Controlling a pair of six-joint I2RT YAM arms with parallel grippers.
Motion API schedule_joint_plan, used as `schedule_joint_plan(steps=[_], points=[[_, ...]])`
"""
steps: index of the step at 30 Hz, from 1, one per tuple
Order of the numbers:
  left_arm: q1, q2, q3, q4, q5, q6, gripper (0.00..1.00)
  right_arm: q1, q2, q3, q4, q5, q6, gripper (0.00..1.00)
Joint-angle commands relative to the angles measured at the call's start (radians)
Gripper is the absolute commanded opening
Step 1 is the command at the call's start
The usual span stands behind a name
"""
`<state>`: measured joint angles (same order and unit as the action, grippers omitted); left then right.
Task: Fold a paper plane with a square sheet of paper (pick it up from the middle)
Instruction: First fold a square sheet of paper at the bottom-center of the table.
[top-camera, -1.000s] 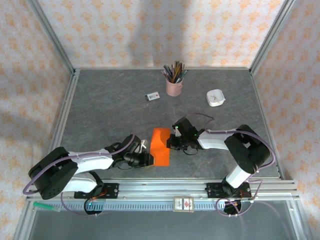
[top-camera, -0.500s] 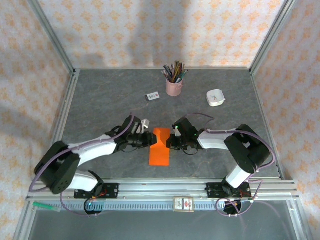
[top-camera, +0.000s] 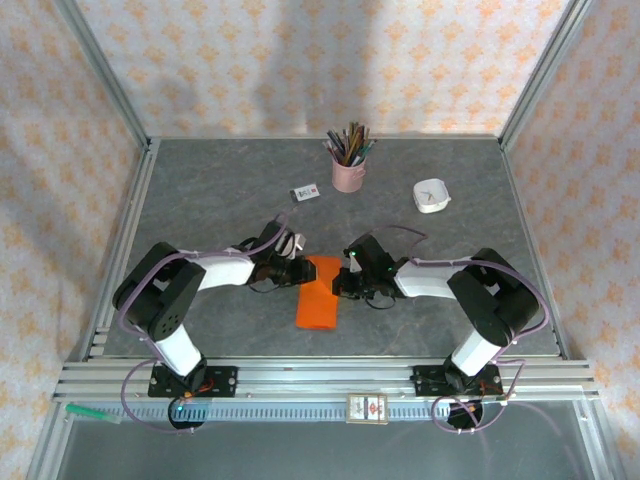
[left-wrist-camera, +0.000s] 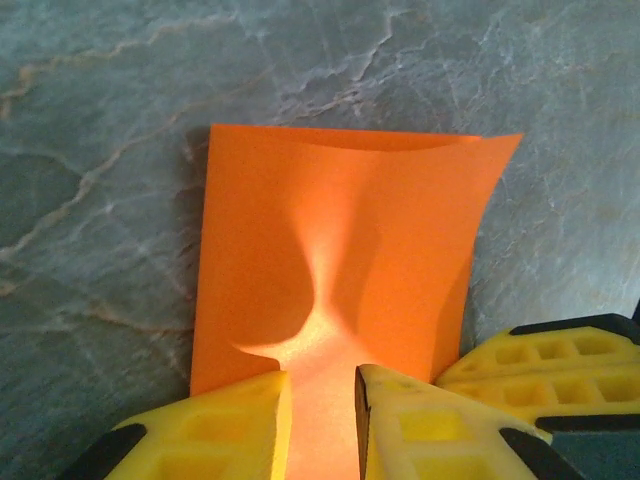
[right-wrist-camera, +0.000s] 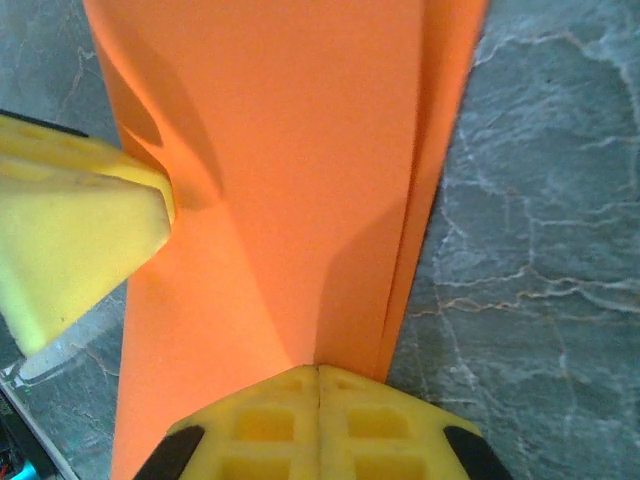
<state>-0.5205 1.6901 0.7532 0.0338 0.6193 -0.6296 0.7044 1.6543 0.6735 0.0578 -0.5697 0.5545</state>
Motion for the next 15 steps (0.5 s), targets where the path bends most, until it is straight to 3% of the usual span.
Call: schedule_joint_plan(steps=[1, 6, 15], points=[[0.011, -0.001, 0.028, -0.007, 0.033, 0.027, 0.28, -0.002, 0.093, -0.063, -0.188, 0.204, -0.026, 0.0], [0.012, -0.041, 0.05, 0.019, 0.067, 0.001, 0.29, -0.002, 0.09, -0.059, -0.19, 0.205, -0.026, 0.0], [0.044, 0.077, 0.091, 0.013, 0.035, 0.037, 0.28, -0.002, 0.089, -0.06, -0.194, 0.207, -0.027, 0.0]])
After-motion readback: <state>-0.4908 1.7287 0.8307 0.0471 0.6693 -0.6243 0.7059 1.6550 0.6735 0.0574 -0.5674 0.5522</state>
